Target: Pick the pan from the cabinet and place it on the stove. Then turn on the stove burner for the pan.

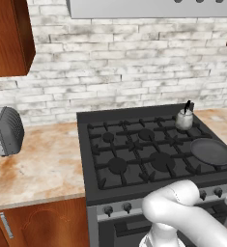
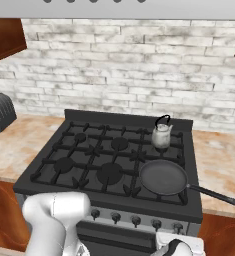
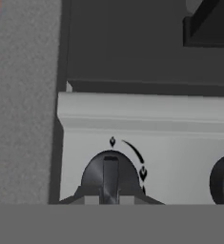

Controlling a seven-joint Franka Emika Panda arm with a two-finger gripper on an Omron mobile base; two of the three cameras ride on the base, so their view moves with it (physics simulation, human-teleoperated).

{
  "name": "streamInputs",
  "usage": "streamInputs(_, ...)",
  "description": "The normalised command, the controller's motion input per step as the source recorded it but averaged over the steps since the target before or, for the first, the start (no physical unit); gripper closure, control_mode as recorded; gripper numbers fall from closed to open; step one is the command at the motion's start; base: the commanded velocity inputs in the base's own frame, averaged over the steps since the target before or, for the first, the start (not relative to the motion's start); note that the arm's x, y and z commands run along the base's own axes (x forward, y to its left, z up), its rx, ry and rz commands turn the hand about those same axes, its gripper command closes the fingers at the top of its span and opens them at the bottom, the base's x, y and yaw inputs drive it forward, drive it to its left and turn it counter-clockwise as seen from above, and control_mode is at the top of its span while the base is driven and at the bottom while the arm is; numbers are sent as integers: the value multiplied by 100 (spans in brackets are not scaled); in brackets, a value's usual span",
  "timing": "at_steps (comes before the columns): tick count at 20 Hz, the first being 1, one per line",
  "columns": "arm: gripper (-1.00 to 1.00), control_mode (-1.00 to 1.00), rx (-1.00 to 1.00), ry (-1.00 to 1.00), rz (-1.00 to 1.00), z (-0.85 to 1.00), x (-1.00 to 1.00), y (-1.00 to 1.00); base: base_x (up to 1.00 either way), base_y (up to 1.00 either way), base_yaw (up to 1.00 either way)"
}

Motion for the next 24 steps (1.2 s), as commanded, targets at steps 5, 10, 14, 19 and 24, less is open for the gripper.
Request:
streamInputs(5,100,-100,-27,0,0,0,0,0,0,0,0)
streamInputs(10,100,-100,-35,0,0,0,0,0,0,0,0)
streamInputs(14,100,-100,-34,0,0,0,-2,0,0,0,0)
streamInputs(19,100,-100,-27,0,0,9,0,-9,0,0,0)
streamInputs(24,100,-100,-25,0,0,9,-2,-8,0,0,0)
